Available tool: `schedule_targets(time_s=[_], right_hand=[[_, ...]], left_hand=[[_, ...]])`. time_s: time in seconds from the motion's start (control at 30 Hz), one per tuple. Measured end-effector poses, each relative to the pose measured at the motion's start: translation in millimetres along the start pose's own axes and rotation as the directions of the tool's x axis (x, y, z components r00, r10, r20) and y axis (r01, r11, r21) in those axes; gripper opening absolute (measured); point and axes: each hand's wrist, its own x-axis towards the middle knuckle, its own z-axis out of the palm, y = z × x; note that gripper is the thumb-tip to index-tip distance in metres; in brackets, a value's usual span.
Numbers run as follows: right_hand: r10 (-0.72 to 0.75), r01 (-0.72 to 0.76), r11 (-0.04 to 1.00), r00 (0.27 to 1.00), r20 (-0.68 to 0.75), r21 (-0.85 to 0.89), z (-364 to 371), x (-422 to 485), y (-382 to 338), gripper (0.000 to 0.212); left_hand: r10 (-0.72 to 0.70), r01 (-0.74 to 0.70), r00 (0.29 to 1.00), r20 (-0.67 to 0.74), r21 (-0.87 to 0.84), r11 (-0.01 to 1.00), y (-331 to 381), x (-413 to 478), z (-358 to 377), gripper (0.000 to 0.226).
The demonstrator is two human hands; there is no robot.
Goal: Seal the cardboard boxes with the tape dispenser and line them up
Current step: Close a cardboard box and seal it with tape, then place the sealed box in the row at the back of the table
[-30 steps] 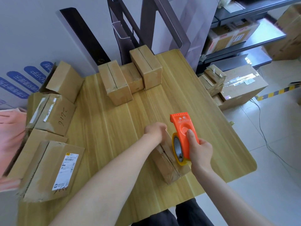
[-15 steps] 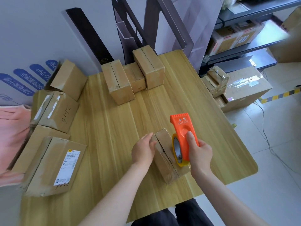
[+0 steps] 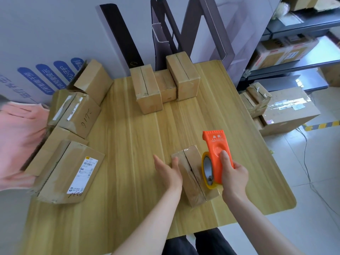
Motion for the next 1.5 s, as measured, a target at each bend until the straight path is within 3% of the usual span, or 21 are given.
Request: schedule_targets(time_s=[0.07, 0.13, 0.2, 0.3, 0.5, 0.6, 0.7, 0.8, 0.87, 0.93, 1.03, 1.17, 1.3, 1.4, 1.5], right_hand=[[0.007, -0.007, 1.000, 1.000, -0.001, -0.001, -0.8, 3.0, 1.1, 0.047], [0.008, -0.008, 1.000, 1.000, 0.006, -0.009, -1.3, 5.2, 1.9, 0.047], [0.002, -0.002, 1.000, 1.000, 0.019, -0.018, -1.3, 6.3, 2.6, 0.047], [0.002, -0.001, 1.000, 0.999, 0.038, -0.027, -1.2, 6.9, 3.1, 0.047], [0.001, 0.003, 0.998, 0.998, 0.070, -0.060, 1.1, 9.9, 3.4, 0.056], [0.001, 0.007, 0.997, 0.994, 0.105, -0.071, 2.1, 9.6, 1.4, 0.058], [0.003, 0.006, 0.998, 0.991, 0.132, -0.068, -1.6, 10.8, -2.4, 0.052], [0.003, 0.005, 0.998, 0.989, 0.149, -0.057, -7.0, 13.5, -4.6, 0.046], [0.013, -0.006, 0.999, 0.988, 0.156, -0.049, -7.2, 15.6, -5.4, 0.046], [0.031, -0.021, 0.998, 0.983, 0.183, -0.054, -2.7, 17.3, -10.8, 0.045], [0.051, -0.040, 0.998, 0.969, 0.243, -0.050, 8.4, 20.7, -23.0, 0.037], [0.022, -0.030, 0.999, 0.975, 0.221, 0.033, 7.3, 27.6, -40.6, 0.039], [-0.008, -0.002, 0.999, 0.983, 0.185, 0.054, -6.4, 33.5, -53.1, 0.040], [0.004, -0.012, 0.999, 0.984, 0.176, 0.046, -7.1, 36.4, -54.3, 0.039], [0.012, -0.015, 1.000, 0.985, 0.174, 0.017, 0.2, 34.4, -51.5, 0.039]], left_hand=[[-0.026, 0.020, 0.996, -0.086, -0.066, 0.998, -6.5, -7.2, -0.3, 0.060], [-0.007, 0.001, 0.998, -0.067, -0.088, 0.996, -7.7, -11.9, 1.6, 0.043], [0.074, -0.075, 0.997, -0.025, -0.007, 0.997, -5.0, -12.7, 2.3, 0.036], [0.127, -0.129, 0.992, 0.025, 0.102, 0.986, 1.7, -7.2, 1.9, 0.033], [0.101, -0.176, 0.975, 0.197, 0.414, 0.893, 23.6, 9.5, -15.4, 0.030], [0.041, -0.163, 0.967, 0.250, 0.492, 0.855, 26.2, 14.1, -14.1, 0.041], [0.018, -0.100, 0.978, 0.209, 0.389, 0.916, 14.1, 4.9, -8.0, 0.052], [0.017, -0.023, 0.998, 0.057, 0.105, 0.994, -8.2, -21.6, -9.4, 0.056], [-0.029, 0.033, 0.992, 0.121, -0.030, 0.999, -25.9, -44.2, -3.9, 0.054], [-0.003, 0.011, 0.984, 0.181, -0.042, 0.999, -36.4, -62.2, 4.5, 0.043], [0.013, -0.013, 1.000, 0.009, -0.007, 1.000, -19.4, -53.7, 7.8, 0.027], [-0.134, 0.154, 0.975, -0.178, 0.104, 0.983, 23.3, 1.0, -9.0, 0.052], [-0.115, 0.132, 0.966, -0.233, 0.057, 0.990, 39.2, 20.3, -14.2, 0.067], [-0.243, 0.253, 0.956, -0.164, 0.038, 0.967, 29.1, 16.1, -1.1, 0.057], [-0.272, 0.275, 0.945, -0.180, -0.008, 0.961, 27.4, 20.8, -0.9, 0.054]])
